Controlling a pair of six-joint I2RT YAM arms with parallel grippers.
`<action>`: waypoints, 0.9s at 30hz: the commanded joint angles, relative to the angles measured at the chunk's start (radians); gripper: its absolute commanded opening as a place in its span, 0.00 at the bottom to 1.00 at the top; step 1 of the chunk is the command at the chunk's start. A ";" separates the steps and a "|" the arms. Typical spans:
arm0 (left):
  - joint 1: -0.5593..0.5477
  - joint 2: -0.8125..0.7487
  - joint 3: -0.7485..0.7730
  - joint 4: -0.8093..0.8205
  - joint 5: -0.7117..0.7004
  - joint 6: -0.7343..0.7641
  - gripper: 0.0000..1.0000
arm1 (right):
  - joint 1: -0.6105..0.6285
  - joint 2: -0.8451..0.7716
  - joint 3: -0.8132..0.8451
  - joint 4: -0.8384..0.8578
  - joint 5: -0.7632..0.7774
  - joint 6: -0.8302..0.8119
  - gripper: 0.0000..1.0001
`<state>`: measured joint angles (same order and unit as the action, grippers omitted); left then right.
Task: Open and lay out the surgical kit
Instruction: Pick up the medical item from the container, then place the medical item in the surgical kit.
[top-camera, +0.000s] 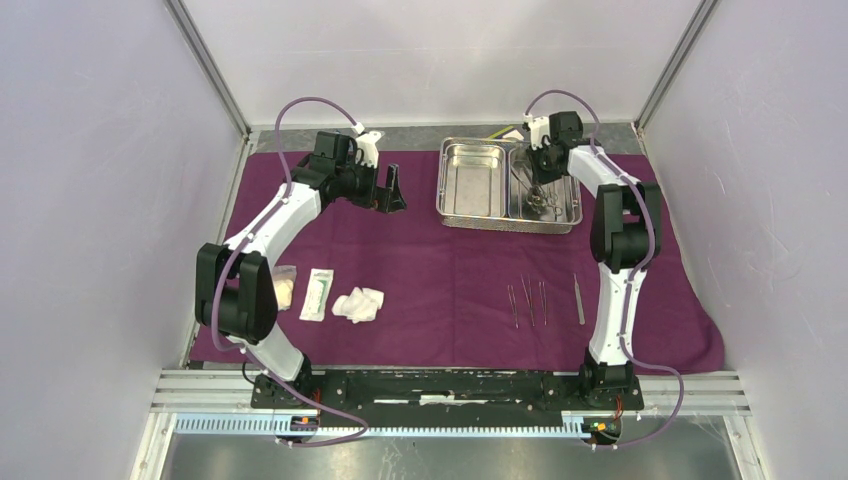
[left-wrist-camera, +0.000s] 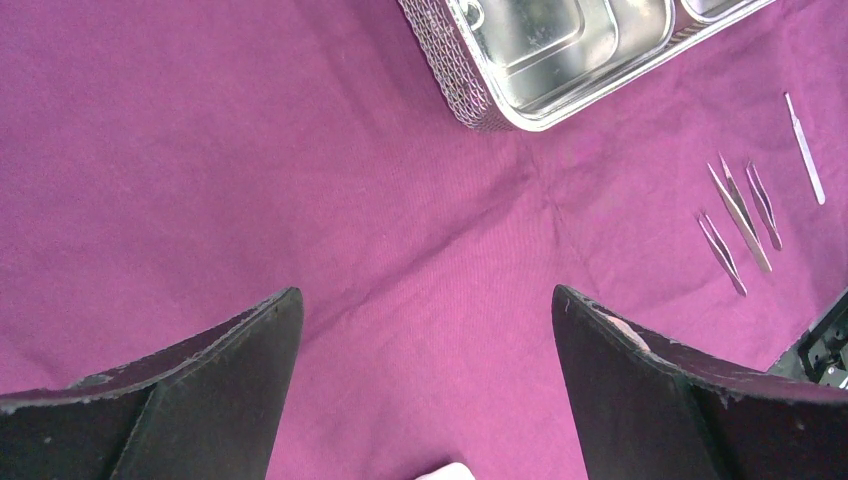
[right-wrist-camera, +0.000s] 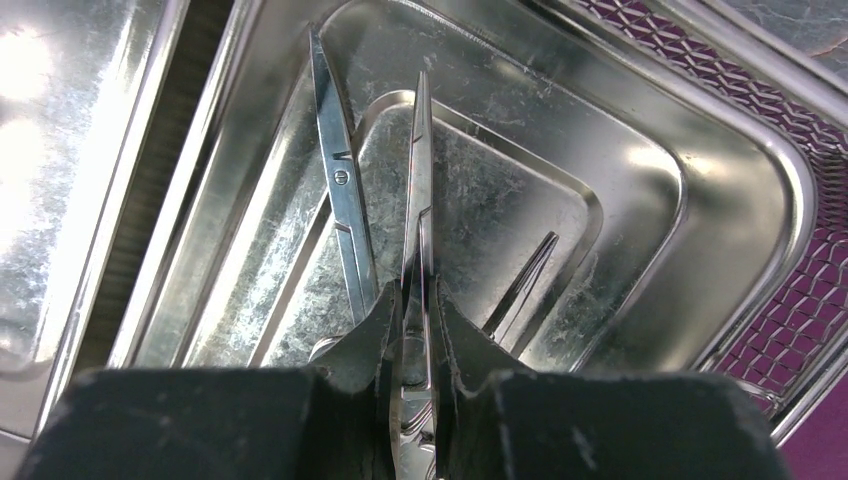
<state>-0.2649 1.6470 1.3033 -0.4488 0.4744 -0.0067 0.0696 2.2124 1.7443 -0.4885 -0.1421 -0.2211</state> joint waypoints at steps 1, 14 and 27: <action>0.005 -0.002 0.042 0.007 0.019 -0.010 1.00 | -0.004 -0.080 0.048 0.004 -0.026 0.015 0.00; 0.004 0.015 0.063 0.007 0.033 -0.015 1.00 | -0.004 -0.129 0.087 0.006 -0.066 0.017 0.00; 0.001 0.081 0.136 0.145 0.178 -0.244 1.00 | 0.070 -0.344 -0.094 0.133 -0.188 0.046 0.00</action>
<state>-0.2649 1.6928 1.3567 -0.3996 0.5640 -0.1040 0.0891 1.9778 1.7023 -0.4397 -0.2703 -0.1894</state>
